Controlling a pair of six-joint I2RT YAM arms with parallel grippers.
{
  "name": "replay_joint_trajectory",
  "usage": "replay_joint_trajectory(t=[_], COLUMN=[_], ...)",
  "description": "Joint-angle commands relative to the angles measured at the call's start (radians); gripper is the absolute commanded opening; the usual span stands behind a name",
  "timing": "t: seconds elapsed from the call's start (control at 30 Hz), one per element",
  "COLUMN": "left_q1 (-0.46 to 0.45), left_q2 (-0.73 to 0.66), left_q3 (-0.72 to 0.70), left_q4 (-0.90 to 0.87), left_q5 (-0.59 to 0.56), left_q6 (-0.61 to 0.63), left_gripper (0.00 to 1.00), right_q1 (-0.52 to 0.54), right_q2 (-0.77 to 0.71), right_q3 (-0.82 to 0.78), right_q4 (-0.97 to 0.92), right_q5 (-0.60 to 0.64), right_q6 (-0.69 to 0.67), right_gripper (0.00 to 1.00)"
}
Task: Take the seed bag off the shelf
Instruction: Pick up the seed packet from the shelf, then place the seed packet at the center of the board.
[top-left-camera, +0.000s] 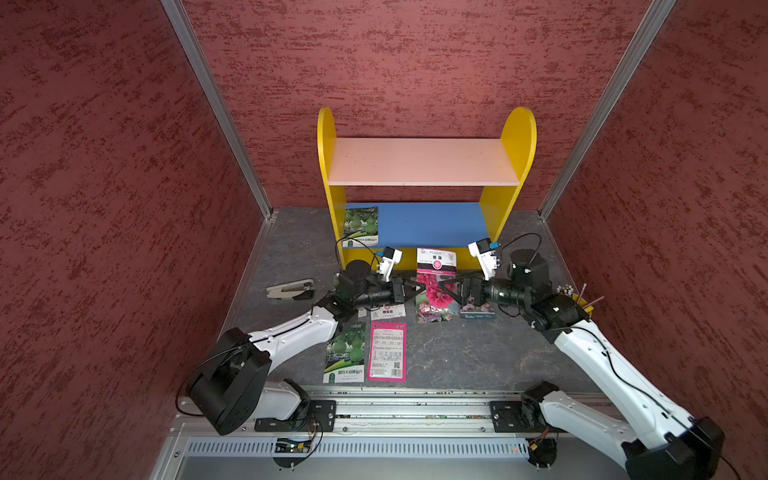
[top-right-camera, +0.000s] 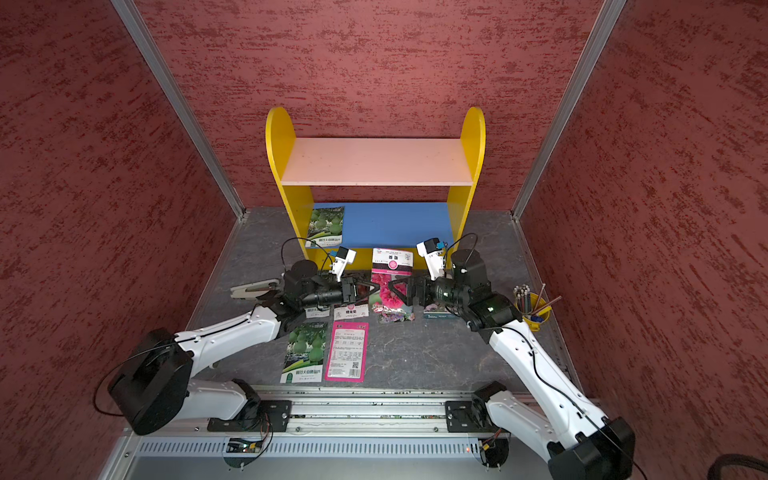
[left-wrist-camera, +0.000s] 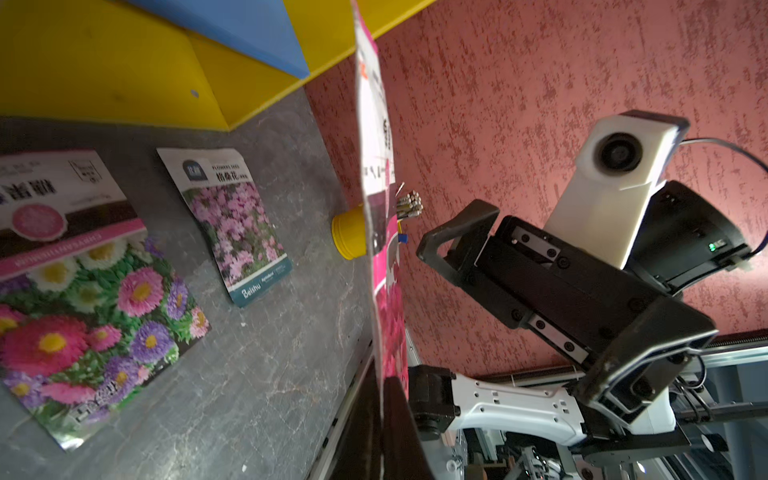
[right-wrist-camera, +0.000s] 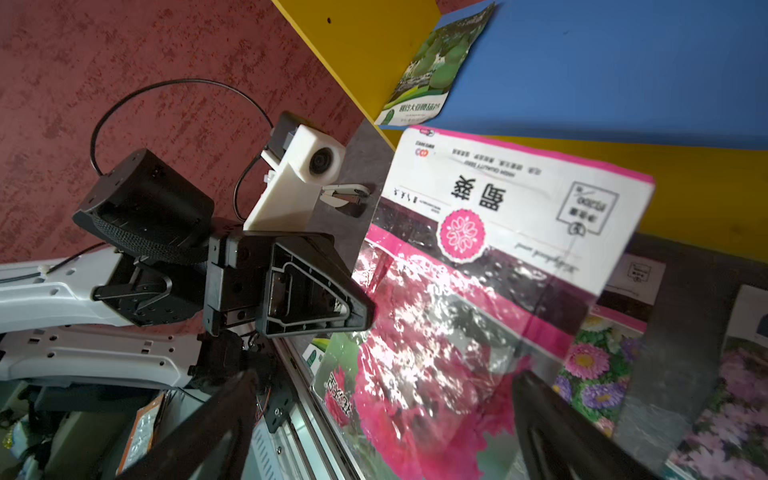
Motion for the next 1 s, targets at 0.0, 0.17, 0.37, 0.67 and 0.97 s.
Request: replay_joint_trajectory(t=[0.0, 0.17, 0.37, 0.67, 0.97], left_q1=[-0.011, -0.063, -0.124, -0.242, -0.314], left_q2=[0.014, 0.016, 0.068, 0.074, 0.057], left_q3=[-0.053, -0.104, -0.129, -0.177, -0.231], left_q4=[-0.008, 0.014, 0.011, -0.17, -0.185], left_q5=[-0.032, -0.061, -0.083, -0.184, -0.289], left_q6=[0.005, 0.0, -0.03, -0.065, -0.137], left_gripper=[0.0, 0.0, 0.0, 0.0, 0.0], right_q1=[0.003, 0.003, 0.003, 0.002, 0.003], right_q2=[-0.023, -0.064, -0.11, -0.132, -0.136], right_q3=[0.047, 0.047, 0.03, 0.0, -0.026], right_q4=[-0.156, -0.203, -0.231, -0.225, -0.167], right_q5=[-0.027, 0.03, 0.067, 0.118, 0.093], right_q6=[-0.118, -0.116, -0.102, -0.089, -0.056], right_gripper=[0.98, 0.99, 0.98, 0.98, 0.98])
